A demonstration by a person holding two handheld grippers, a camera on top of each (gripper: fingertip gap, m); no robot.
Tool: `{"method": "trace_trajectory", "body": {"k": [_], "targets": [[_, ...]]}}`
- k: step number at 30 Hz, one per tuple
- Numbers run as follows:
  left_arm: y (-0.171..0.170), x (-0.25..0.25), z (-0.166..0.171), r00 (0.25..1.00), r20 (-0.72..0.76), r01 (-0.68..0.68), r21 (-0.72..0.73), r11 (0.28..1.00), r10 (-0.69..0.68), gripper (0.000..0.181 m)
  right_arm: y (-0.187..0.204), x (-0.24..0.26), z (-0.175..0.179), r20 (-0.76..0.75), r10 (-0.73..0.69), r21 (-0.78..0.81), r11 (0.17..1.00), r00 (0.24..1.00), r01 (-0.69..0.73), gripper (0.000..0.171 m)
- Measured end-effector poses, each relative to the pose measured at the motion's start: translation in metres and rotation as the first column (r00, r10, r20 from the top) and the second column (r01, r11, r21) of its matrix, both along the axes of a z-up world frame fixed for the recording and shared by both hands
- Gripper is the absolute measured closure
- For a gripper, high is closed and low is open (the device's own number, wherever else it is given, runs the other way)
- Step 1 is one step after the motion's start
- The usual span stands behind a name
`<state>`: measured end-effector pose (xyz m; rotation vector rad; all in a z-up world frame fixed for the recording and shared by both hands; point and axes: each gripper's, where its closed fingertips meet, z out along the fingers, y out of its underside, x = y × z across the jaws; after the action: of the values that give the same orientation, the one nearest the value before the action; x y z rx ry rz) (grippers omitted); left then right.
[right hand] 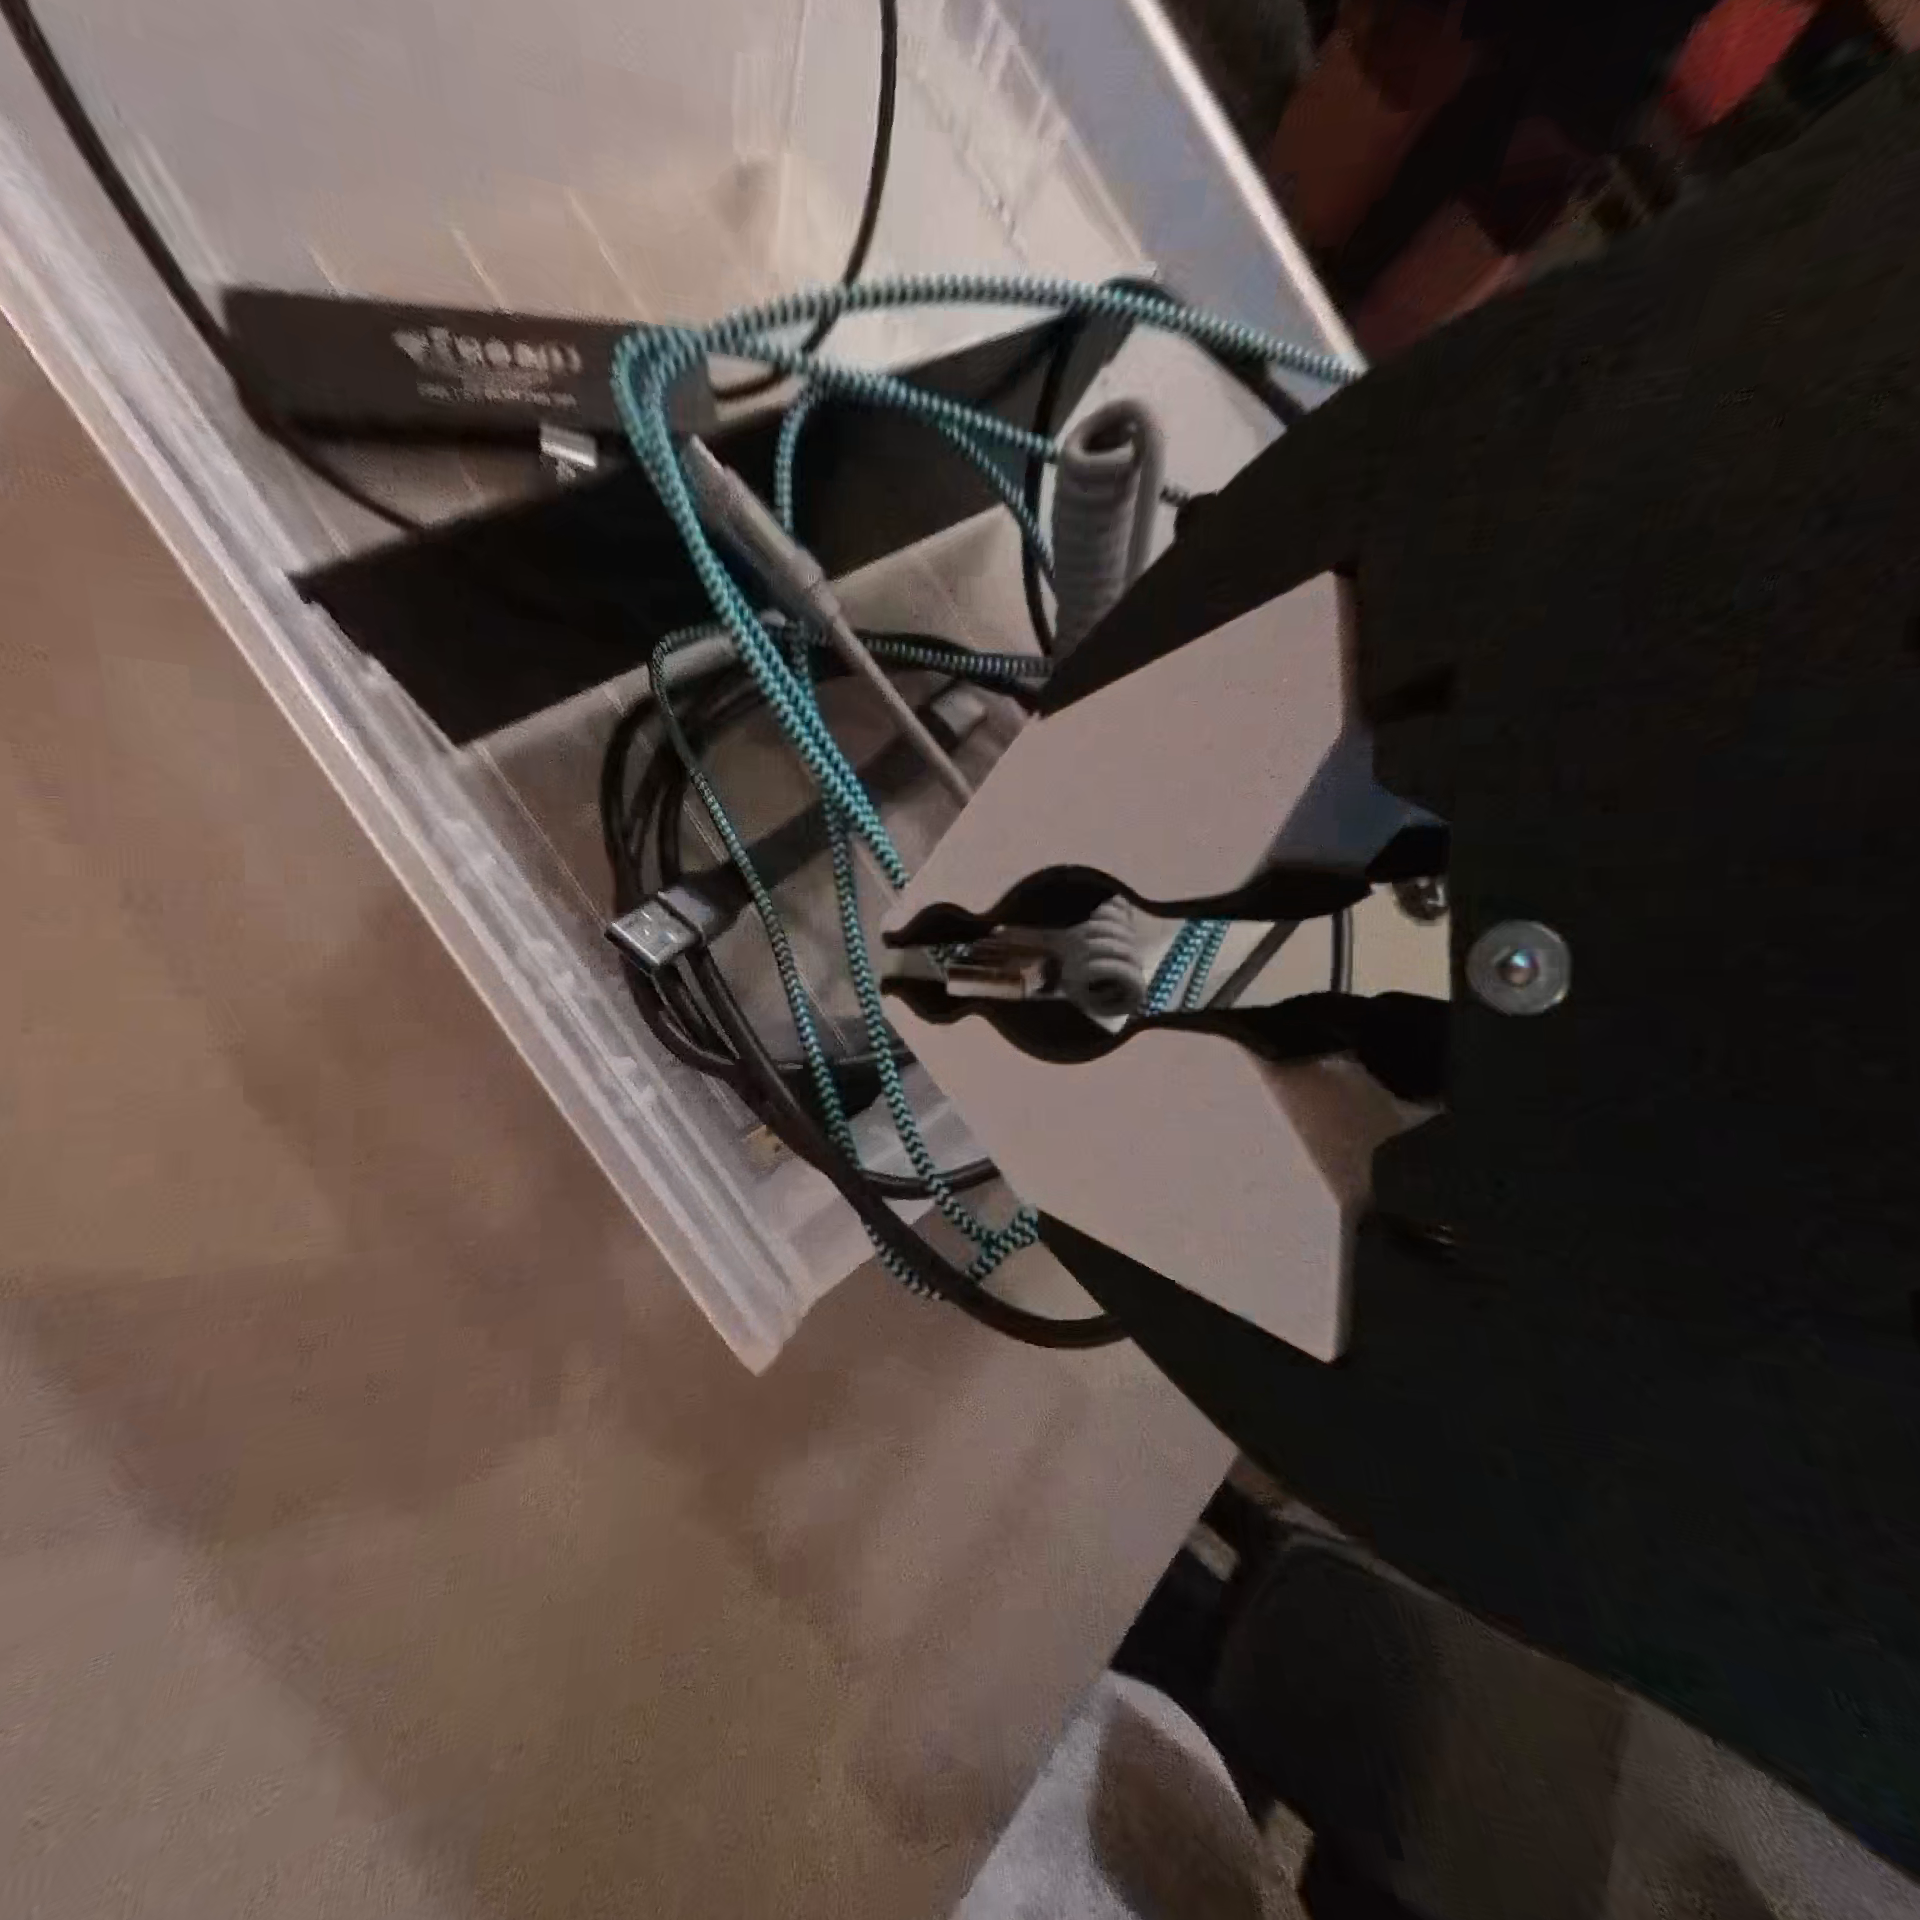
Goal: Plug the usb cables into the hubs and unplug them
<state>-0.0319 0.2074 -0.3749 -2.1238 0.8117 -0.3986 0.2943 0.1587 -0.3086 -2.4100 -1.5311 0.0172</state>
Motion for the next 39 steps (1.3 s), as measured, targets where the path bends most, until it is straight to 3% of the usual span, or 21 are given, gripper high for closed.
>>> {"method": "trace_trajectory", "body": {"k": [3, 5, 7, 10, 14, 17, 21, 25, 30, 33, 35, 37, 38, 39], "targets": [[0.0, 0.0, 0.0, 1.0, 0.0, 0.001, 0.0, 1.0, -0.001, 0.123, 0.0, 0.002, 0.002, 0.03, -0.084, -0.029, 0.996, 0.996, 0.085, 0.097], [0.0, 0.0, 0.0, 1.0, 0.0, 0.001, 0.0, 1.0, -0.001, 0.123, 0.005, 0.004, 0.024, 0.032, -0.186, 0.024, 0.982, 0.982, 0.185, 0.062], [0.0, 0.0, 0.0, 1.0, 0.0, 0.002, 0.0, 1.0, -0.002, 0.123, 0.011, 0.002, 0.054, 0.031, -0.211, 0.162, 0.966, 0.977, 0.203, 0.049], [0.0, 0.0, 0.0, 1.0, 0.0, 0.003, 0.0, 1.0, -0.003, 0.123, 0.014, -0.029, 0.092, 0.016, -0.126, 0.342, 0.933, 0.992, 0.113, 0.038], [-0.001, 0.0, -0.001, 1.0, -0.002, 0.014, 0.001, 1.0, -0.014, 0.123, 0.0, -0.129, 0.088, -0.007, 0.241, 0.39, 0.894, 0.97, -0.22, 0.039], [-0.003, 0.002, 0.002, 0.998, -0.025, 0.063, 0.04, 0.997, -0.062, 0.123, -0.009, -0.191, 0.045, 0.045, 0.458, 0.328, 0.833, 0.888, -0.447, 0.04], [-0.012, 0.011, 0.01, 0.95, -0.248, 0.248, 0.236, 0.94, -0.188, 0.124, 0.003, -0.241, -0.016, 0.084, 0.618, 0.249, 0.746, 0.782, -0.617, 0.047], [-0.018, 0.018, 0.018, 0.87, -0.442, 0.41, 0.399, 0.82, -0.22, 0.123, 0.026, -0.267, -0.05, 0.017, 0.646, 0.188, 0.747, 0.763, -0.637, 0.055], [-0.021, 0.018, 0.026, 0.74, -0.659, 0.573, 0.514, 0.638, -0.134, 0.123, 0.012, -0.276, -0.066, -0.174, 0.613, -0.095, 0.769, 0.771, -0.633, 0.073], [-0.023, 0.02, 0.029, 0.655, -0.754, 0.652, 0.524, 0.548, -0.058, 0.123, 0.001, -0.277, -0.062, -0.283, 0.532, -0.282, 0.749, 0.798, -0.599, 0.107], [-0.025, 0.024, 0.03, 0.611, -0.792, 0.692, 0.522, 0.499, -0.018, 0.123, -0.001, -0.272, -0.061, -0.292, 0.485, -0.388, 0.728, 0.824, -0.566, 0.146], [-0.027, 0.028, 0.03, 0.614, -0.789, 0.697, 0.532, 0.481, -0.018, 0.123, -0.005, -0.266, -0.061, -0.284, 0.467, -0.453, 0.705, 0.837, -0.546, 0.146], [-0.025, 0.029, 0.035, 0.65, -0.76, 0.667, 0.568, 0.482, -0.003, 0.115, -0.005, -0.263, -0.061, -0.267, 0.48, -0.442, 0.709, 0.835, -0.549, 0.146], [-0.022, 0.029, 0.046, 0.71, -0.704, 0.608, 0.63, 0.482, 0.025, 0.093, -0.003, -0.259, -0.059, -0.243, 0.502, -0.419, 0.717, 0.83, -0.557, 0.146]]}}
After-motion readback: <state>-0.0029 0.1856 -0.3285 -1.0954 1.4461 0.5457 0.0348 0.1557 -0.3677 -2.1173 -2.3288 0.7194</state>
